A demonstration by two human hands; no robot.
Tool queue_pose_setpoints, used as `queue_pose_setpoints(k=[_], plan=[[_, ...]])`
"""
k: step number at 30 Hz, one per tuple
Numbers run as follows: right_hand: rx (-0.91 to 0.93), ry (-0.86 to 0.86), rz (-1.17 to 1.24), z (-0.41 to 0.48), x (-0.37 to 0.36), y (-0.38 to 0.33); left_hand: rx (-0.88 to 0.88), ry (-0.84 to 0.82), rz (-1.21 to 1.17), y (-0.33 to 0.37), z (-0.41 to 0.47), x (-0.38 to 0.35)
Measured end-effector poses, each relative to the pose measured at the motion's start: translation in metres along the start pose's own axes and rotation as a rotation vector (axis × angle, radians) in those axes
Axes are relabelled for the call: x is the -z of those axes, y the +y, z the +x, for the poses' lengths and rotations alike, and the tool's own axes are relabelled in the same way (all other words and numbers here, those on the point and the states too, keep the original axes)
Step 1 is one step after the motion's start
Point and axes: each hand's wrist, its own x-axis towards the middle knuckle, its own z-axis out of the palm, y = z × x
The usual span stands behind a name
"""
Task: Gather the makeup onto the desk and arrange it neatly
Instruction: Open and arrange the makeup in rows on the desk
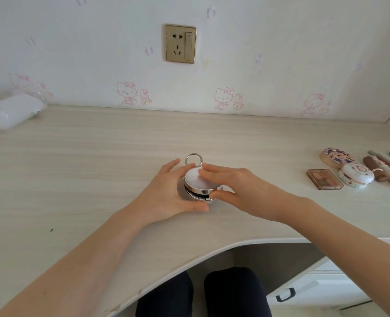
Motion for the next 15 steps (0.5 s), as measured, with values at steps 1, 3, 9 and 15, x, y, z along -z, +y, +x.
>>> queue_pose_setpoints(k=[1,3,9,15], plan=[[-0.005,-0.002,-0.003,-0.001,-0.002,0.001,0.007,-0.005,0.04,0.0,0.0,-0.001],[-0.028,-0.013,-0.003,-0.001,-0.005,0.002,0.021,-0.009,0.074,-0.001,0.0,-0.001],[-0.05,-0.015,-0.008,-0.004,-0.01,0.004,0.022,-0.021,0.099,-0.002,-0.001,-0.004],[-0.06,0.019,-0.011,-0.005,-0.015,0.004,-0.004,0.011,0.134,-0.005,-0.001,-0.005]])
